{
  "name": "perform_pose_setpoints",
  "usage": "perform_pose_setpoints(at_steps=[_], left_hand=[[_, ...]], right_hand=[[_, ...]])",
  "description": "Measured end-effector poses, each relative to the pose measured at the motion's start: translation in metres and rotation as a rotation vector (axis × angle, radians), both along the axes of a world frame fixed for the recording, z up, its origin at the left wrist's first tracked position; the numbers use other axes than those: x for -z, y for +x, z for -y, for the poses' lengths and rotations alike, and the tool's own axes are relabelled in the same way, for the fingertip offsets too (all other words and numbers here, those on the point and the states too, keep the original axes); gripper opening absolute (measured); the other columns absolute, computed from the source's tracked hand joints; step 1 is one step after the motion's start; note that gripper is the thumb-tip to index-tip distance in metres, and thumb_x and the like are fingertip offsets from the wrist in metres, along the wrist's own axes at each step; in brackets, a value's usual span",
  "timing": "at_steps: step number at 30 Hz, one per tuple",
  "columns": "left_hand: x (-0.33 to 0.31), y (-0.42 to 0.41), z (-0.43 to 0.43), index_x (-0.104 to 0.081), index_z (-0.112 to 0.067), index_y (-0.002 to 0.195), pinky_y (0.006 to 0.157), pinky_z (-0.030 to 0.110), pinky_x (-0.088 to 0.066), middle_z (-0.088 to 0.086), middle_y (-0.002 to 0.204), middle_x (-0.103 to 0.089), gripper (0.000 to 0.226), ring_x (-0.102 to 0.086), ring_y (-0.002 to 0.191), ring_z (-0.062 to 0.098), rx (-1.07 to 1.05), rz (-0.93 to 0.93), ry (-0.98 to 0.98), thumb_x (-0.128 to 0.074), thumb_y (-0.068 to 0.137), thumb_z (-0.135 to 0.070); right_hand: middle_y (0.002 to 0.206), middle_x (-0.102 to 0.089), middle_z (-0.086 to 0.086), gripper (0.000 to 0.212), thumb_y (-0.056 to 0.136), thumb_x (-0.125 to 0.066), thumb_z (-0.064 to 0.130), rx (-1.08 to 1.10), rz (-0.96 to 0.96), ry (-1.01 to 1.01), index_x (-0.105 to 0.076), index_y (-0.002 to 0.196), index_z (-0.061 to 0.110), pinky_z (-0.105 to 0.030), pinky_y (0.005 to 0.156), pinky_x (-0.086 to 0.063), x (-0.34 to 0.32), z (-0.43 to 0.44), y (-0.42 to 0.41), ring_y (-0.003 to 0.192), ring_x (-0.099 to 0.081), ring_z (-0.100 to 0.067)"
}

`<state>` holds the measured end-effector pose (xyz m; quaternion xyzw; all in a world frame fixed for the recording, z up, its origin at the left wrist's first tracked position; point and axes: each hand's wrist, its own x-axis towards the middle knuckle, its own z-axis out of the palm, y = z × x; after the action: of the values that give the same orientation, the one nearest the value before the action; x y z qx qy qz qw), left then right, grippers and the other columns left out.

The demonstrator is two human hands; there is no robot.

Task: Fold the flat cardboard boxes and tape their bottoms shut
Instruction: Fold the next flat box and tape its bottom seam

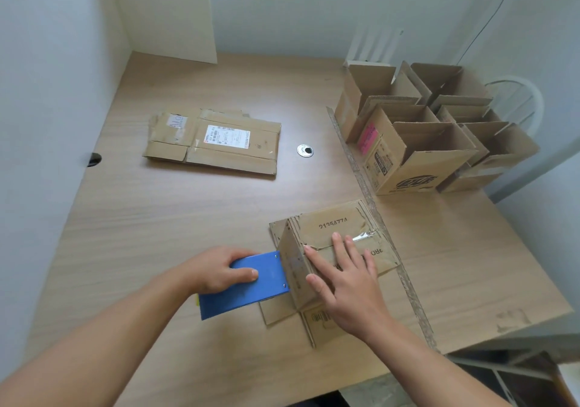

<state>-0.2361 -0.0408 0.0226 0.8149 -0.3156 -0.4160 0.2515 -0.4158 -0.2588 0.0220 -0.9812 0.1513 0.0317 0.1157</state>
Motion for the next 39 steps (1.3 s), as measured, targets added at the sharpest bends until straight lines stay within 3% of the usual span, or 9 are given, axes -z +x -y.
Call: perform_pose_setpoints(at_steps=[5,11,18,20,23,25,28,32,39], left_hand=[[-0.001,-0.006,0.035,-0.065,-0.039,0.116,0.085,0.032,-0.052,-0.012,0.107,-0.068,0.032,-0.062,0.096,0.011,-0.008,0.109,0.103,-0.056,0.088,-0.052],[-0.012,-0.013,0.056,-0.068,-0.032,0.100,0.074,0.030,-0.054,-0.009,0.092,-0.069,0.035,-0.063,0.084,0.014,-0.048,0.272,0.247,-0.054,0.078,-0.056],[-0.023,-0.027,0.068,-0.061,-0.024,0.094,0.064,0.031,-0.040,-0.003,0.084,-0.057,0.024,-0.056,0.081,0.023,-0.020,0.512,0.361,-0.051,0.085,-0.043],[-0.020,-0.032,0.063,-0.062,-0.024,0.101,0.066,0.031,-0.040,0.000,0.093,-0.062,0.025,-0.055,0.084,0.024,-0.030,0.526,0.371,-0.049,0.089,-0.041],[-0.021,-0.026,0.044,-0.062,-0.028,0.103,0.068,0.031,-0.042,-0.001,0.099,-0.064,0.029,-0.060,0.091,0.024,-0.083,0.463,0.345,-0.047,0.087,-0.047],[-0.024,-0.017,0.026,-0.061,-0.032,0.104,0.066,0.031,-0.043,-0.004,0.097,-0.063,0.028,-0.060,0.089,0.022,-0.093,0.477,0.349,-0.046,0.087,-0.049],[-0.028,-0.008,-0.001,-0.058,-0.038,0.107,0.062,0.030,-0.045,-0.008,0.095,-0.064,0.028,-0.060,0.084,0.017,-0.143,0.504,0.333,-0.043,0.089,-0.053],[-0.034,-0.006,-0.027,-0.040,-0.053,0.136,0.070,0.031,-0.046,-0.013,0.116,-0.064,0.048,-0.058,0.094,0.015,-0.241,0.489,0.211,-0.048,0.089,-0.060],[-0.053,-0.026,-0.033,-0.014,-0.066,0.134,0.071,0.027,-0.047,-0.023,0.114,-0.058,0.067,-0.058,0.088,0.011,-0.156,0.594,-0.055,-0.060,0.087,-0.053]], right_hand=[[0.167,-0.002,-0.005,0.050,0.099,-0.033,0.060,0.000,-0.016,0.018,-0.019,0.147,0.061,-0.044,0.117,0.015,-0.004,-0.002,0.004,0.152,0.010,-0.022],[0.163,-0.015,-0.011,0.048,0.096,-0.044,0.059,0.044,0.057,0.096,-0.036,0.143,0.056,-0.047,0.118,0.014,-0.006,-0.009,0.008,0.152,0.004,-0.025],[0.156,-0.026,-0.015,0.050,0.092,-0.056,0.051,0.042,0.073,0.013,-0.042,0.140,0.049,-0.056,0.119,0.004,-0.005,-0.017,0.015,0.151,-0.006,-0.032],[0.158,-0.022,-0.013,0.058,0.093,-0.055,0.049,-0.001,0.063,0.009,-0.030,0.145,0.055,-0.053,0.119,0.006,-0.008,-0.012,0.015,0.151,-0.002,-0.030],[0.163,-0.011,-0.002,0.087,0.095,-0.053,0.042,-0.086,-0.056,-0.007,0.017,0.140,0.067,-0.055,0.118,0.006,-0.017,0.007,0.020,0.153,0.005,-0.020],[0.165,-0.001,0.011,0.097,0.093,-0.053,0.029,-0.100,-0.098,-0.007,0.025,0.138,0.066,-0.062,0.116,0.006,-0.021,0.018,0.023,0.152,0.008,-0.015],[0.161,0.013,0.025,0.093,0.090,-0.054,0.022,-0.117,-0.160,0.040,0.011,0.144,0.062,-0.065,0.117,-0.001,-0.020,0.028,0.028,0.150,0.018,-0.010],[0.160,0.008,0.028,0.078,0.093,-0.060,0.022,-0.225,-0.150,0.167,-0.017,0.149,0.056,-0.058,0.119,-0.015,-0.016,0.047,0.044,0.150,0.017,-0.007],[0.152,0.013,0.034,0.072,0.100,-0.048,0.015,-0.463,-0.227,0.100,-0.019,0.146,0.062,-0.053,0.122,-0.008,-0.028,0.076,0.078,0.150,0.020,-0.017]])
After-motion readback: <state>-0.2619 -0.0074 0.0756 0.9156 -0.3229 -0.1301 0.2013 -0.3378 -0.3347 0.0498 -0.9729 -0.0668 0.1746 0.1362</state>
